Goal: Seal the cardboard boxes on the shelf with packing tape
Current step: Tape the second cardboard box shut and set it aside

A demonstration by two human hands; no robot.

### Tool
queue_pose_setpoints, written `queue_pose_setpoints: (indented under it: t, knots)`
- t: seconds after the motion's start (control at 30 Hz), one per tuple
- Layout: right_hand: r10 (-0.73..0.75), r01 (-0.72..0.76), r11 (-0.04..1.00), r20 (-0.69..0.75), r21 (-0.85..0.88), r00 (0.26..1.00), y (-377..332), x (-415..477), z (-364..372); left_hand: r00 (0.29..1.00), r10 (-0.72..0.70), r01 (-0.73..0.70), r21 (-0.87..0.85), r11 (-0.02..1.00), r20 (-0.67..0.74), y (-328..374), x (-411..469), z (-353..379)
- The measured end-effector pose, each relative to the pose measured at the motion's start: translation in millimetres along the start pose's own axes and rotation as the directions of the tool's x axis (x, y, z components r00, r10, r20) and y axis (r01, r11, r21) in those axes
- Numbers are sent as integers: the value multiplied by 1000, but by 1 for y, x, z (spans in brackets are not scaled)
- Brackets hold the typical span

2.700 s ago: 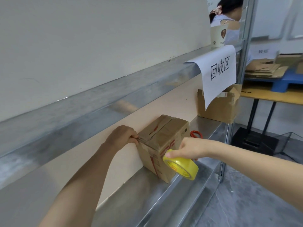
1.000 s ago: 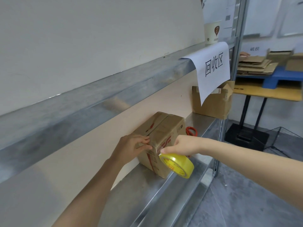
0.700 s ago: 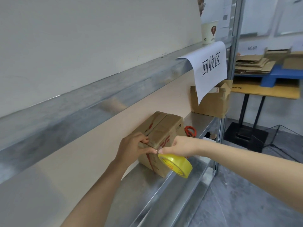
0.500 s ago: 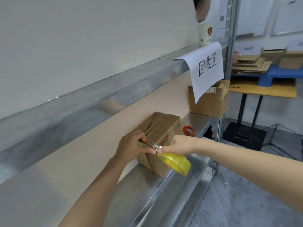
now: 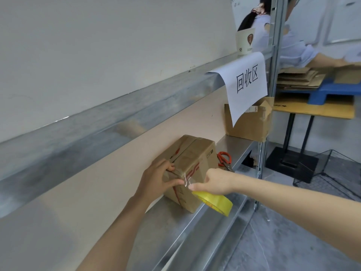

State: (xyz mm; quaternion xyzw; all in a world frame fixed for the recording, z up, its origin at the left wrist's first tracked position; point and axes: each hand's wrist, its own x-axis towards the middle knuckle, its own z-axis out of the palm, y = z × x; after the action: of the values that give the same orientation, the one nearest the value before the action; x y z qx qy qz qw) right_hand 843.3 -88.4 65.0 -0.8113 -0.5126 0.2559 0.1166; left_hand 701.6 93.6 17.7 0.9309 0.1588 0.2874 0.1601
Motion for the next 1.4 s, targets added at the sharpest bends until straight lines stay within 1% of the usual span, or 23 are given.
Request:
queue_pose_setpoints:
  t: [0.07, 0.13, 0.2, 0.23, 0.27, 0.3, 0.37, 0.43, 0.47, 0.53, 0.6, 0.63, 0.7, 0.73, 0.77, 0.8, 0.87, 0.97, 1.07, 1.17, 1.23, 1.33, 1.4]
  knots:
    - [-2, 2, 1000, 17, 3, 1000, 1, 2, 2, 999, -24, 25, -25, 999, 46, -1, 0, -3]
    - [9, -11, 998, 49, 54, 999, 6, 6, 4, 997, -37, 44, -100, 994, 71, -1, -3, -6]
    - [14, -25, 995, 109, 100, 994, 11, 10, 7, 996, -87, 88, -210, 974, 15, 0, -13, -2]
    - [7, -24, 993, 138, 119, 990, 12, 12, 8, 986, -161, 144, -267, 953, -41, 4, -21, 1]
    - [-7, -14, 990, 154, 141, 988, 13, 14, 8, 960, -261, 216, -326, 920, -102, 9, -28, 4]
    - [-21, -6, 987, 165, 161, 986, 14, 16, 8, 914, -376, 293, -393, 872, -154, 17, -33, 7]
    - [-51, 15, 981, 185, 191, 981, 16, 21, 7, 774, -588, 428, -490, 759, -235, 38, -40, 15]
    - [-87, 45, 979, 208, 200, 974, 19, 27, 5, 637, -720, 539, -509, 671, -275, 62, -45, 28]
    - [-109, 64, 977, 220, 204, 969, 21, 30, 3, 586, -774, 596, -519, 612, -241, 73, -48, 38]
    - [-154, 103, 972, 240, 212, 958, 27, 36, -1, 514, -851, 674, -563, 478, -107, 94, -50, 59]
    - [-203, 146, 965, 266, 218, 942, 31, 40, -6, 464, -885, 682, -649, 337, 28, 116, -48, 81]
    - [-225, 169, 962, 279, 213, 934, 32, 42, -8, 417, -905, 659, -713, 240, 82, 126, -43, 88]
    - [-269, 216, 955, 288, 203, 919, 37, 45, -13, 317, -935, 525, -850, 34, 159, 143, -29, 95]
    - [-288, 230, 948, 286, 219, 914, 39, 47, -15, 274, -950, 467, -884, -6, 151, 145, -23, 97]
    - [-299, 232, 941, 283, 247, 911, 43, 49, -18, 238, -963, 451, -893, -4, 124, 145, -18, 100]
    - [-303, 226, 934, 279, 275, 911, 48, 51, -21, 213, -974, 465, -885, 28, 81, 144, -15, 102]
    - [-298, 219, 929, 252, 299, 921, 61, 59, -30, 177, -984, 505, -859, 81, 11, 145, -12, 108]
    - [-253, 190, 942, 216, 276, 943, 93, 76, -48, 135, -990, 509, -855, 99, -34, 151, -8, 115]
    - [-149, 121, 980, 171, 161, 974, 134, 106, -63, 96, -994, 498, -862, 95, -55, 154, -3, 118]
    - [-69, 74, 997, 128, -34, 989, 156, 135, -68, 56, -995, 560, -823, 101, -84, 147, -4, 120]
    - [-68, 89, 980, 118, -179, 991, 158, 144, -68, 34, -995, 571, -815, 97, -95, 142, -6, 122]
    - [-93, 129, 954, 142, -270, 986, 159, 163, -64, 13, -994, 582, -807, 99, -113, 143, -3, 121]
    - [-130, 183, 927, 177, -328, 976, 162, 174, -62, 10, -992, 580, -807, 108, -126, 144, -4, 121]
